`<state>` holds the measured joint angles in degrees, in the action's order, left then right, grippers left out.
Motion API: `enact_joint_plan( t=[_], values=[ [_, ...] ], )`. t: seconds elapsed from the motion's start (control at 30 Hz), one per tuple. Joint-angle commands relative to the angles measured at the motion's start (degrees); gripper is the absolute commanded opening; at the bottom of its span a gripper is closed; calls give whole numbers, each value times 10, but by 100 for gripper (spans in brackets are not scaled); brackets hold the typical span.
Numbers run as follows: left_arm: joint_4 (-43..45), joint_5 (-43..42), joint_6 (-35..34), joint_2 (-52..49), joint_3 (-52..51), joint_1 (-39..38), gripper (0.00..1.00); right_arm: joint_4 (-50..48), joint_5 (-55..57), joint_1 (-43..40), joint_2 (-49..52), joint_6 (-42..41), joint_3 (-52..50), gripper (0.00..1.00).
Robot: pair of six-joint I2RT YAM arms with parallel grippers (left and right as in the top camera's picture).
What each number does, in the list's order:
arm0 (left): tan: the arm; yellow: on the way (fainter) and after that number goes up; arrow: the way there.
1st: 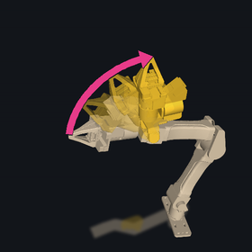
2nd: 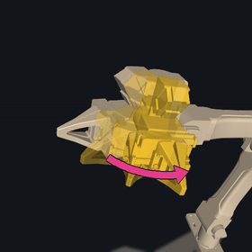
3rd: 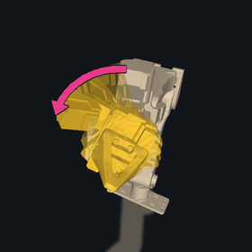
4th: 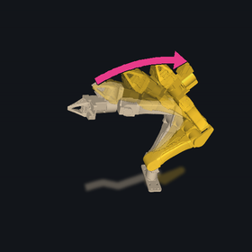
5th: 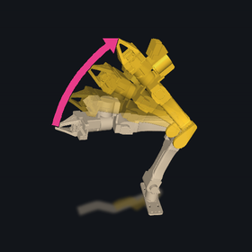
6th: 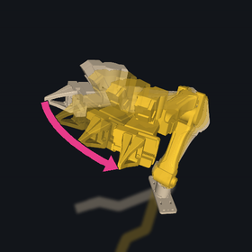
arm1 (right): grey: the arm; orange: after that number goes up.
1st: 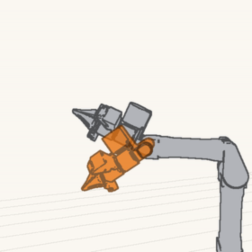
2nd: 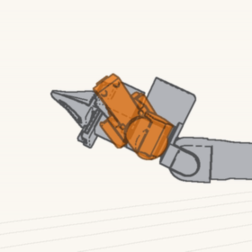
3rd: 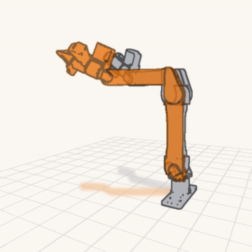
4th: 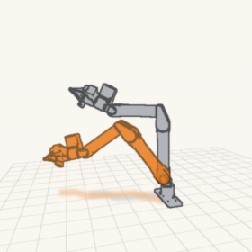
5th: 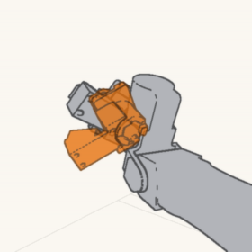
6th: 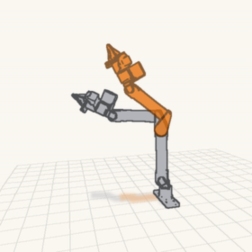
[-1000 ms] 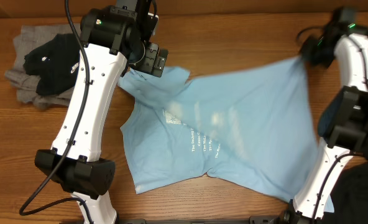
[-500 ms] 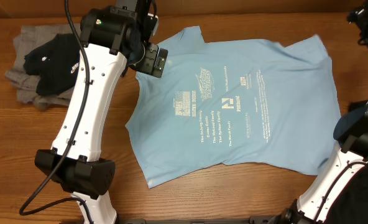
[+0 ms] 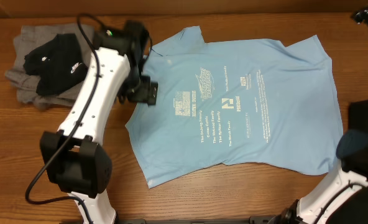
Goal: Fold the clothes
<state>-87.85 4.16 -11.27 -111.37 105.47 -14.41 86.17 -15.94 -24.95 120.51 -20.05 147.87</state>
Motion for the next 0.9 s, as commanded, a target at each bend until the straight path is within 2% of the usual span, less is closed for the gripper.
enact_joint_plan(
  t=[0.0,0.2,0.4,0.5,0.57,0.63,0.67,0.8,0.87],
  values=[
    [37,-38,-60,0,-117,1,98,25,-13,2,-43,8,15,90],
    [151,-67,-87,0,-279,3,85,54,-13,2,-47,8,14,90],
    [269,-80,-96,0,-374,3,75,55,-13,2,-47,8,14,91],
    [315,-80,-111,0,-410,3,58,55,-13,2,-47,8,14,91],
    [335,-80,-118,0,-428,3,38,55,-13,2,-47,8,14,91],
    [337,-68,-129,0,-437,4,11,55,-13,2,-47,8,14,91],
    [328,-52,-142,0,-437,6,4,55,-13,2,-47,8,14,91],
    [264,58,-207,3,-433,44,4,58,-11,2,-47,8,13,91],
    [239,103,-214,4,-430,84,4,59,-11,2,-47,7,10,92]
  ],
)
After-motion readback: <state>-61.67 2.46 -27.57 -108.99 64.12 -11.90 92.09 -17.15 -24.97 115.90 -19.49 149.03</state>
